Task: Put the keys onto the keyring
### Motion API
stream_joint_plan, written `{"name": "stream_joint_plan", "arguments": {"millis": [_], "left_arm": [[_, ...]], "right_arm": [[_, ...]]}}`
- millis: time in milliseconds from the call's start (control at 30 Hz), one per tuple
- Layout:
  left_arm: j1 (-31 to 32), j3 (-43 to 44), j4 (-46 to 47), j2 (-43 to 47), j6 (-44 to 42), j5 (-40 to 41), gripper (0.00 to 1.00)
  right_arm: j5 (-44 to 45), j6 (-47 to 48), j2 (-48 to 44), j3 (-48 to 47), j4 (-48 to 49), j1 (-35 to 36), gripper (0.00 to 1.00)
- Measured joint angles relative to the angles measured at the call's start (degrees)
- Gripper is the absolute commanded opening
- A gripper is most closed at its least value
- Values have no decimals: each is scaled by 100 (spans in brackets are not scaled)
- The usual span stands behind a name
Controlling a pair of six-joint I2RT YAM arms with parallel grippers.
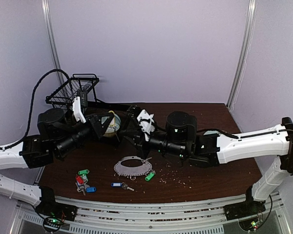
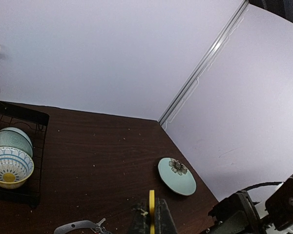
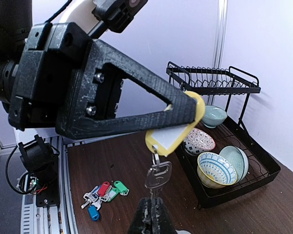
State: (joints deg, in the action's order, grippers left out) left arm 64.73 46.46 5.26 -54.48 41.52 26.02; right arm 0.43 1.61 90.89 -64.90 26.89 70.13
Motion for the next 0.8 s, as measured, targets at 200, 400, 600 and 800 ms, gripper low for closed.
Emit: {"name": "stream_joint_plan", "arguments": {"millis": [200,400,600,800], "left_arm": [[0,-70,9,177,0,129,0],[0,-70,24,24,-26,131,0],[0,-70,31,-52,-74,129,0],[0,-70,72,-55,-114,131,0]], "right_arm": [[-109,63,-267,68,-63,-76,26],[-114,144,-76,-28,160,-79,31],[-114,149,328,-271,273,-76,26],[-103,138,529,-402,310,-74,13]]}}
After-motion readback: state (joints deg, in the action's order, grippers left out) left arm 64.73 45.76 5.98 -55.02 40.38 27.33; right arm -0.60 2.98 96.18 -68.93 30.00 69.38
